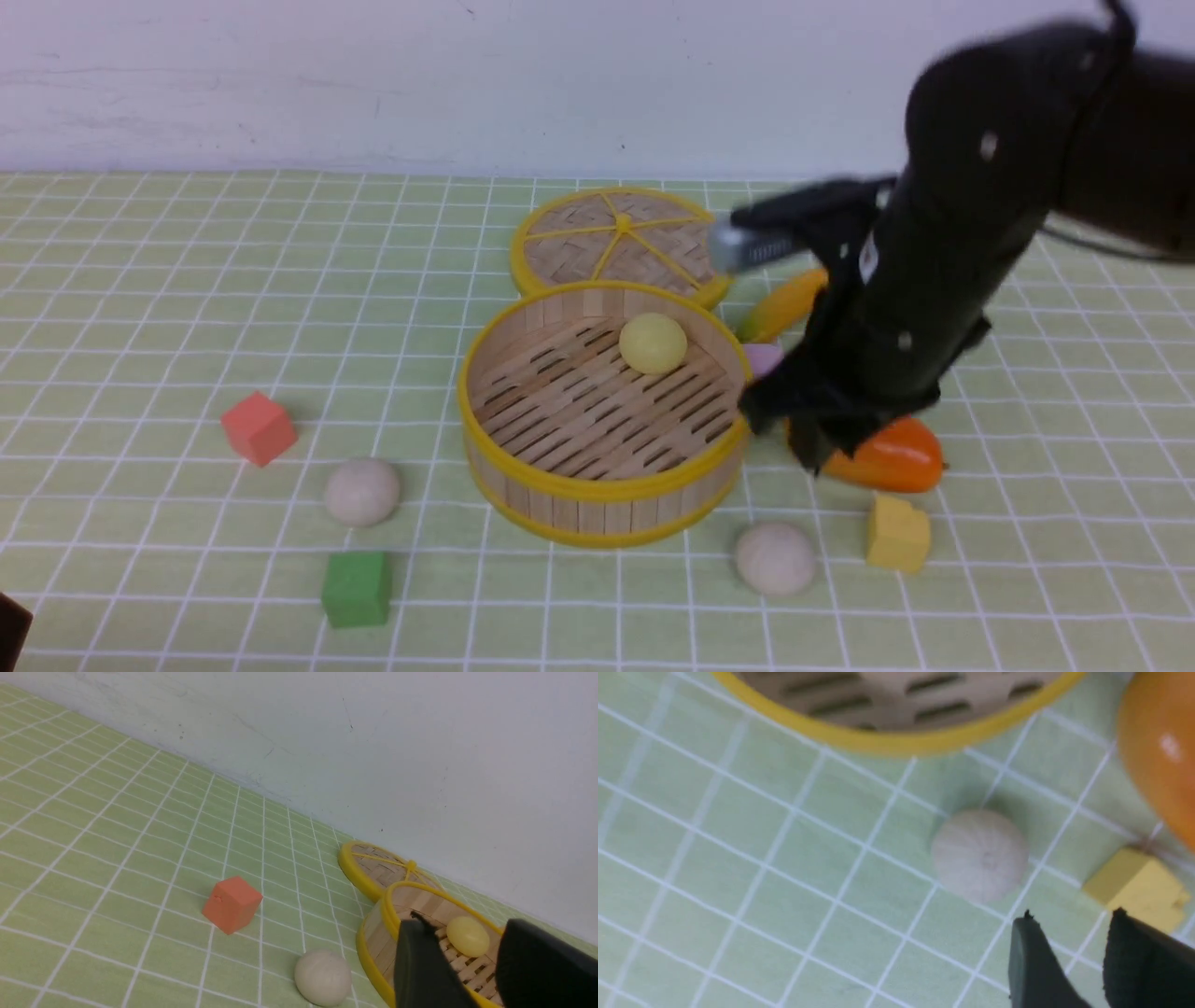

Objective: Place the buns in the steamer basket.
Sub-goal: Use the right arm to grab a steamed stuffed bun

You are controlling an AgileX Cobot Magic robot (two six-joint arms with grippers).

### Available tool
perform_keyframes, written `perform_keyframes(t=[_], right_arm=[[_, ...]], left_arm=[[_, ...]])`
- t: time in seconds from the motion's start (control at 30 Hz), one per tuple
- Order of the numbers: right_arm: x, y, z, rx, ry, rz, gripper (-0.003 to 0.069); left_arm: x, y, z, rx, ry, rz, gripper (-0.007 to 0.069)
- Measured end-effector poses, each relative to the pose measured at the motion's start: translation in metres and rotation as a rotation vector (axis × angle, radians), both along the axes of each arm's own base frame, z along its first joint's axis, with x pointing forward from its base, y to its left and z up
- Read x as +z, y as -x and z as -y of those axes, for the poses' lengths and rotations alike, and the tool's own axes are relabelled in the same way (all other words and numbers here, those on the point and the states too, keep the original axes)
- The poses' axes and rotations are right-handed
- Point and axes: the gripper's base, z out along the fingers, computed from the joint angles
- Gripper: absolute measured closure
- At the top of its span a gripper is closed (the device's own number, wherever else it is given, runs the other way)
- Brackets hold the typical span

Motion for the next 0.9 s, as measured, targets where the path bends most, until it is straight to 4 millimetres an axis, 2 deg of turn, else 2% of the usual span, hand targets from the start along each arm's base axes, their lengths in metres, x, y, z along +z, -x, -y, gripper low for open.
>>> perform_keyframes(t=[0.17,0.37,0.7,0.9], right_arm=[[-0.028,0.001,0.001,-0.012,-0.028,0.051,0.0422],[-0.041,-0.002,-0.001,-0.028,-0.064,0.097,0.0421],[-0.074,-0.009,-0.005,-0.030,-0.022,0.017,0.0420],[-0.081,-0.011,-0.006,-0.039,-0.014,0.012,0.0443]], left_arm=[[0.000,0.000,0.000,0.000,0.004,0.000,0.0386],[0.000,0.000,0.000,-0.001,0.011,-0.001,0.0386],[0.000,0.000,0.000,-0.001,0.015,-0.002,0.0386],[0.000,0.000,0.000,-0.001,0.022,-0.003,0.0386]])
